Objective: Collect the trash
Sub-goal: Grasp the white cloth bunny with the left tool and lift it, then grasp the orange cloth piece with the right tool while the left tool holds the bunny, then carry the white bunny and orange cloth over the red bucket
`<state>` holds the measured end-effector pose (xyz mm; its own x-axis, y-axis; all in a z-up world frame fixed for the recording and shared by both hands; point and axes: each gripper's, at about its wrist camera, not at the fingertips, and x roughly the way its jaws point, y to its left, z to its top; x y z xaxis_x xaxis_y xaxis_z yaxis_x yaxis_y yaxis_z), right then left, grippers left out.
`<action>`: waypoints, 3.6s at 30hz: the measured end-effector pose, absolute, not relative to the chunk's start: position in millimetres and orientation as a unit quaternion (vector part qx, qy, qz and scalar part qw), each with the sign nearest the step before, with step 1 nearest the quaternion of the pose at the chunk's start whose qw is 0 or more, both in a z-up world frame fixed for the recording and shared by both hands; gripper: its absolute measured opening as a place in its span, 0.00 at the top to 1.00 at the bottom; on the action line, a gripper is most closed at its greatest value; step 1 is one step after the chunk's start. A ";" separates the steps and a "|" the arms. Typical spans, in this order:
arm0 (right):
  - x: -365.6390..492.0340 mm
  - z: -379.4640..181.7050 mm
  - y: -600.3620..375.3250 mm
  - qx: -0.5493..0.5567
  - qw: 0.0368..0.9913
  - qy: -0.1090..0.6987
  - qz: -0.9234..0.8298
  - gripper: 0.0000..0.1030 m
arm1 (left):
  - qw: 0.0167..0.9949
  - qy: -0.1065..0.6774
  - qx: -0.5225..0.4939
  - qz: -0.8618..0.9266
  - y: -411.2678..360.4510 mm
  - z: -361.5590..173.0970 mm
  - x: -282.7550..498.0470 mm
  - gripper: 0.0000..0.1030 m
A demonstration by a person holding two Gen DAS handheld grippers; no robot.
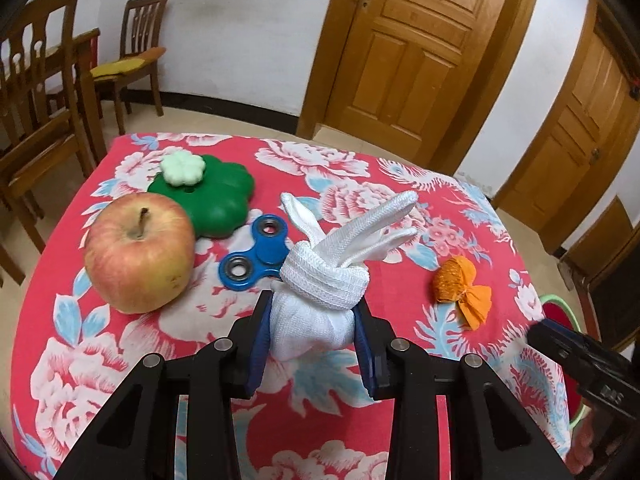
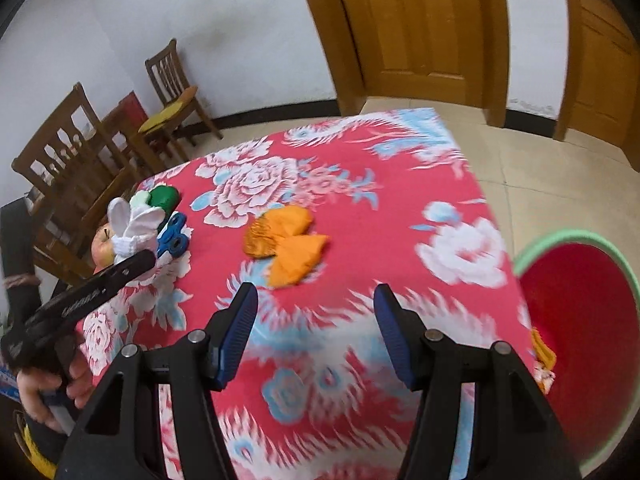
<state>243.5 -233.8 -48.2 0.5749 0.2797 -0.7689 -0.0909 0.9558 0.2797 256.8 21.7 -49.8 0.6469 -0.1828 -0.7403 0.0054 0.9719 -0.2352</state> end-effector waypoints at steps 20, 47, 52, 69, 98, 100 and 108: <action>311.1 -80.2 -159.7 0.035 0.877 0.469 0.100 0.41 | 0.896 0.416 -0.140 -0.063 36.1 -64.2 259.1 0.63; 261.5 -51.8 -180.7 0.110 0.885 0.432 0.137 0.85 | 0.893 0.419 -0.135 -0.091 21.4 -60.0 249.8 0.63; 233.2 -38.4 -203.9 0.124 0.892 0.415 0.127 0.85 | 0.894 0.416 -0.125 -0.108 9.2 -50.4 241.0 0.63; 137.7 -15.8 -294.6 0.184 0.904 0.381 0.063 0.85 | 0.891 0.412 -0.079 -0.172 -58.4 -21.2 190.1 0.63; 77.2 -73.6 -428.5 0.269 0.876 0.391 -0.087 0.85 | 0.862 0.423 0.006 -0.279 -189.3 -15.4 165.7 0.63; 77.5 -77.1 -434.8 0.273 0.873 0.393 -0.091 0.84 | 0.859 0.426 0.010 -0.283 -197.2 -18.0 167.6 0.63; 83.4 -86.8 -445.4 0.273 0.870 0.399 -0.099 0.83 | 0.852 0.430 0.024 -0.298 -220.9 -24.7 172.1 0.63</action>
